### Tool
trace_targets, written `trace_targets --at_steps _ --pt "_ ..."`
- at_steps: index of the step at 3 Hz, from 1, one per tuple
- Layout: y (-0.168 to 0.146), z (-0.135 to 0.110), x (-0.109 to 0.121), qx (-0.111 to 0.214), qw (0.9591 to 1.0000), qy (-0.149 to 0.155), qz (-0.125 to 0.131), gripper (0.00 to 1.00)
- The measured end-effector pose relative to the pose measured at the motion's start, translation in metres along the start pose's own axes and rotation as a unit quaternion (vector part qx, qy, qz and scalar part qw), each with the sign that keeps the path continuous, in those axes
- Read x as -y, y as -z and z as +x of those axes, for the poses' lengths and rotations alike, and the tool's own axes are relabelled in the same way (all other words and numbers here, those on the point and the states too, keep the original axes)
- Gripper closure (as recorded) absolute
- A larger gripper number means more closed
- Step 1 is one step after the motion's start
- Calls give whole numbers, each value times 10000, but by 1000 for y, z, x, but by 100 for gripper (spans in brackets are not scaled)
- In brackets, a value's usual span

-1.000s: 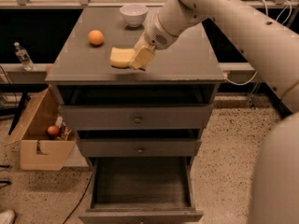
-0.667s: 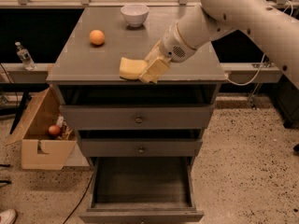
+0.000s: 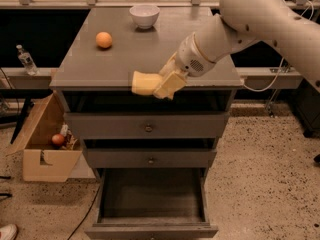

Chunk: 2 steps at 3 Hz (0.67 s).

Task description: Place sponge into bottom drawer

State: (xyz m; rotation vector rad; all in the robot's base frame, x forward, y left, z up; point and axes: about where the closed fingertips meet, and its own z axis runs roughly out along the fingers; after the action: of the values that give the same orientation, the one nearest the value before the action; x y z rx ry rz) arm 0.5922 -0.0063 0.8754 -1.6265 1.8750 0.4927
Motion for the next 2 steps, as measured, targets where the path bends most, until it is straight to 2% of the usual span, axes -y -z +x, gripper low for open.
trace_targets --at_steps 1,2 --pt "-1 19 -32 -89 9999 -110 30 100" --pt "-21 44 -68 -369 9987 -326 149 100"
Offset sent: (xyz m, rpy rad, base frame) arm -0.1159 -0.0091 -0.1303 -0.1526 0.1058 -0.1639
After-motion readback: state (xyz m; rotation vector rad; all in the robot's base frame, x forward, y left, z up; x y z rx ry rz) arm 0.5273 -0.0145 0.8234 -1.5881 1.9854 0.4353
